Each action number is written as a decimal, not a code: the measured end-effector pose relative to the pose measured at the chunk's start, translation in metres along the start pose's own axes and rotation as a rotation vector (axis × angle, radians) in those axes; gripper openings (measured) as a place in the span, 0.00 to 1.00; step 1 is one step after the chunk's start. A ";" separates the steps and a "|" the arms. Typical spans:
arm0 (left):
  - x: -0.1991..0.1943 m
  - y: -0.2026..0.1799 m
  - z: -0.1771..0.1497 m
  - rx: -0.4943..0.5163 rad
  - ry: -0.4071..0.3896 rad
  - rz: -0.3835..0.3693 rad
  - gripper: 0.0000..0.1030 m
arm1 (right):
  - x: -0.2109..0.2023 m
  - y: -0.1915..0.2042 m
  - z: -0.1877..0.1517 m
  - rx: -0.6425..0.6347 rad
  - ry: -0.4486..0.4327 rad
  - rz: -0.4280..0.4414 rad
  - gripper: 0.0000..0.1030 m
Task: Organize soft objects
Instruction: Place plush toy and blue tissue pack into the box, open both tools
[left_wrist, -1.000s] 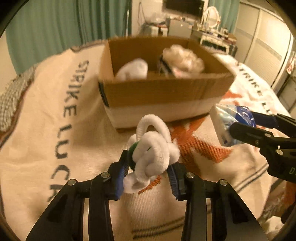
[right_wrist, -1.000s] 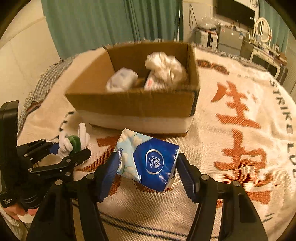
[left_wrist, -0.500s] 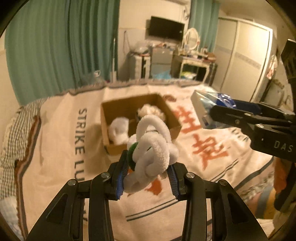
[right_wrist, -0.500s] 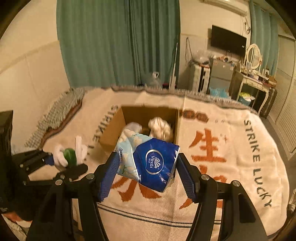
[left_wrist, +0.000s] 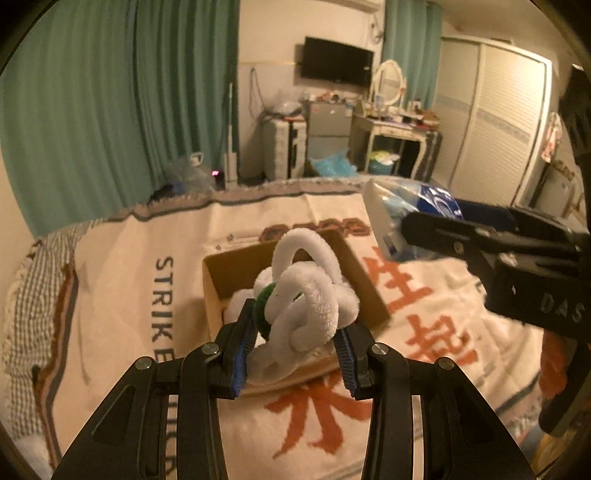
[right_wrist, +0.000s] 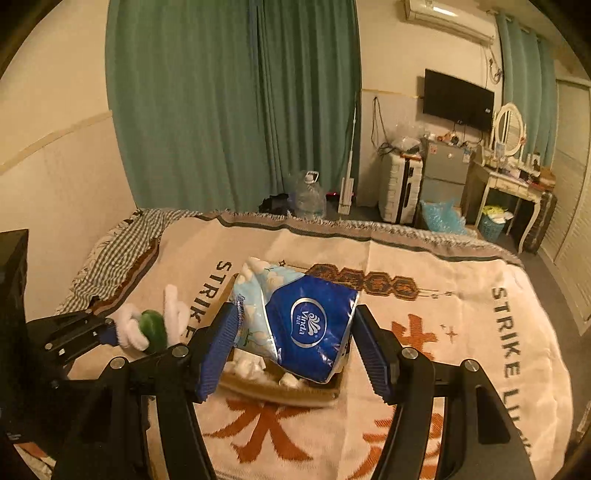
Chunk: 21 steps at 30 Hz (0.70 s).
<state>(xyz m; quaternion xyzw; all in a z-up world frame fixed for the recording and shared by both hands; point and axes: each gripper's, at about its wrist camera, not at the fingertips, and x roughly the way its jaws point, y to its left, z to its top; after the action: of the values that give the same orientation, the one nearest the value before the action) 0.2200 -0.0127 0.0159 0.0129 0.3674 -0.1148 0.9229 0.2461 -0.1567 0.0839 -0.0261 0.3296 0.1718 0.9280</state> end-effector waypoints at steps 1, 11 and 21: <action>0.010 0.003 0.001 -0.002 0.009 0.002 0.37 | 0.013 -0.003 -0.001 0.005 0.012 0.006 0.62; 0.102 0.017 -0.015 0.026 0.097 0.031 0.37 | 0.132 -0.028 -0.041 0.042 0.150 0.037 0.62; 0.122 0.023 -0.024 -0.021 0.095 0.077 0.72 | 0.153 -0.044 -0.045 0.146 0.121 0.090 0.79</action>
<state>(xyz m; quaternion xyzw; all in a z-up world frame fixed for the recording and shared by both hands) 0.2948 -0.0122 -0.0863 0.0228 0.4110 -0.0749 0.9083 0.3447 -0.1595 -0.0495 0.0459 0.3977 0.1870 0.8971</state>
